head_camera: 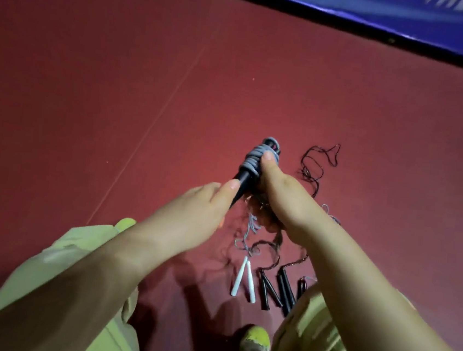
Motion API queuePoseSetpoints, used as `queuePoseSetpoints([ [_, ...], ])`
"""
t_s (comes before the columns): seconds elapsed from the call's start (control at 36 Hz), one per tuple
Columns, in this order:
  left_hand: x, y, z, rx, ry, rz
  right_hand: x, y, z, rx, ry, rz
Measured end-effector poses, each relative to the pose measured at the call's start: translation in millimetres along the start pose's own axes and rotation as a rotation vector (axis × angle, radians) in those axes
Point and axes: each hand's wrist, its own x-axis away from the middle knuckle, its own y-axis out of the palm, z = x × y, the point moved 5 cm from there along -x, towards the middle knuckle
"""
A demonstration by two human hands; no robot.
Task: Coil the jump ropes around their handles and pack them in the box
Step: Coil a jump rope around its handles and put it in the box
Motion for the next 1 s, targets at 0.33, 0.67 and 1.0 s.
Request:
queuePoseSetpoints([
  [0.33, 65.5, -39.2, 56.6, -0.287, 0.119, 0.18, 87.4, -18.4, -60.1, 0.098, -0.061, 0.052],
  [0.67, 107.9, -55.6, 117.3, -0.313, 0.222, 0.355, 146.2, -51.5, -86.7, 0.091, -0.304, 0.196],
  [1.0, 125.6, -43.8, 128.6, 0.477, 0.112, -0.227, 172.4, -53.5, -90.5, -0.171, -0.457, 0.105],
])
